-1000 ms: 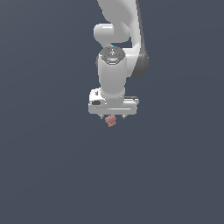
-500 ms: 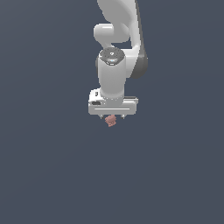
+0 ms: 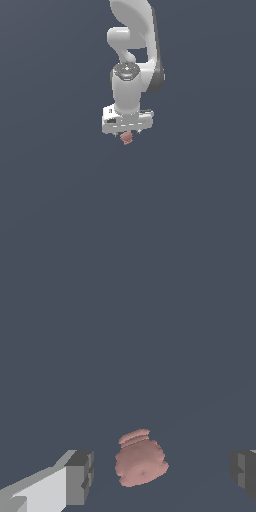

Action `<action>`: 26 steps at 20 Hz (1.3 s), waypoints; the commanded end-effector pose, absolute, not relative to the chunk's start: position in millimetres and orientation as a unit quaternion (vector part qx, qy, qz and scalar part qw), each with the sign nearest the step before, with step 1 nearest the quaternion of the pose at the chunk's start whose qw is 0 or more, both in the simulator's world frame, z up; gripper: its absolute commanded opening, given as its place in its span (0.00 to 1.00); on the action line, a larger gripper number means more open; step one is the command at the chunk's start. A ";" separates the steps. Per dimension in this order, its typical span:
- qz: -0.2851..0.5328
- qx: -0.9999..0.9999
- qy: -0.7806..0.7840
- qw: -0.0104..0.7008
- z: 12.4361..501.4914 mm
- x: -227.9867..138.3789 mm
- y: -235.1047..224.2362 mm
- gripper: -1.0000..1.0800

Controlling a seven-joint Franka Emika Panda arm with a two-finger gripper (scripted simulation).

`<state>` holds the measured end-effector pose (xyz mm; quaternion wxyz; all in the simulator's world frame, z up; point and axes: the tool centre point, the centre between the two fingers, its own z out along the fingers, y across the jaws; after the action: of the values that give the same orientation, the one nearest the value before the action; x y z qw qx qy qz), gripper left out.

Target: Pick up the object and move it to a goal position.

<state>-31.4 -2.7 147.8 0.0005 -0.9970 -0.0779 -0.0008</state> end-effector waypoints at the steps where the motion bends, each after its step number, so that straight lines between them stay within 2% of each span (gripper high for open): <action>1: -0.001 -0.994 -0.108 0.000 137.8 -39.9 -4.0 0.96; 14: 0.000 -0.972 -0.236 0.000 98.3 -79.8 -7.8 0.96; 26: 0.000 -0.967 -0.255 0.000 89.8 -86.7 -8.3 0.96</action>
<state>-86.5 -8.3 91.4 0.0000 -0.9669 -0.2551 0.0000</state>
